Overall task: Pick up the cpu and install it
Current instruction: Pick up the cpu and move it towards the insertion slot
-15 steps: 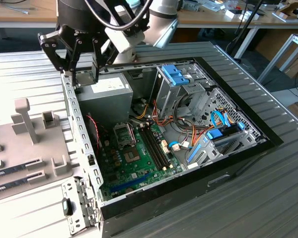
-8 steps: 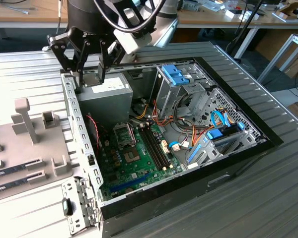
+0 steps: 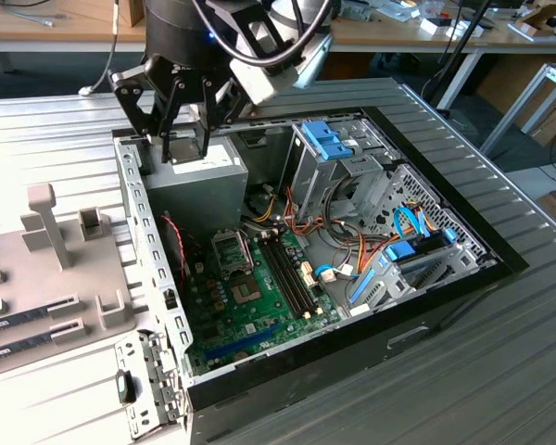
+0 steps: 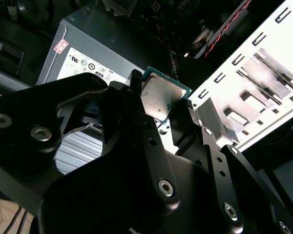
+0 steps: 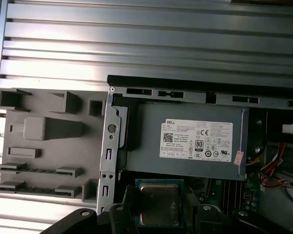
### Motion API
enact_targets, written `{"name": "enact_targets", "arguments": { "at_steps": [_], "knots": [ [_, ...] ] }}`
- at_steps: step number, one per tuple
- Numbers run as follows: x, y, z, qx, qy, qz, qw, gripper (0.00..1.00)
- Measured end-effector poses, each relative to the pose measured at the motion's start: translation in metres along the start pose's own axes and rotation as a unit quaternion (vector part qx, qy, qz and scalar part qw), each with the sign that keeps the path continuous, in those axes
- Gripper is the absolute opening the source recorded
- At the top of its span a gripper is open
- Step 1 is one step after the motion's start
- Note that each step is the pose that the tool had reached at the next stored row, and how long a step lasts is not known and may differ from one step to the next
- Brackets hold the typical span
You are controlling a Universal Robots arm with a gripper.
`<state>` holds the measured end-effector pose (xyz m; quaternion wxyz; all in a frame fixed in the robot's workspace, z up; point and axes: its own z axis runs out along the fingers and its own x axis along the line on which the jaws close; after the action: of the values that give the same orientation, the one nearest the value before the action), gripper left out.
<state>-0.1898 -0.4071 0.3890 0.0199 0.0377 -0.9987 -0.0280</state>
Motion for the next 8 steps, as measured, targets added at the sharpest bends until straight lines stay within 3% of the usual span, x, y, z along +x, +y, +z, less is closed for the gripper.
{"name": "enact_targets", "arguments": {
  "at_steps": [8],
  "knots": [
    [-0.0103,-0.0031,0.003,0.0,0.0,0.0,1.0,0.47]
  ]
}}
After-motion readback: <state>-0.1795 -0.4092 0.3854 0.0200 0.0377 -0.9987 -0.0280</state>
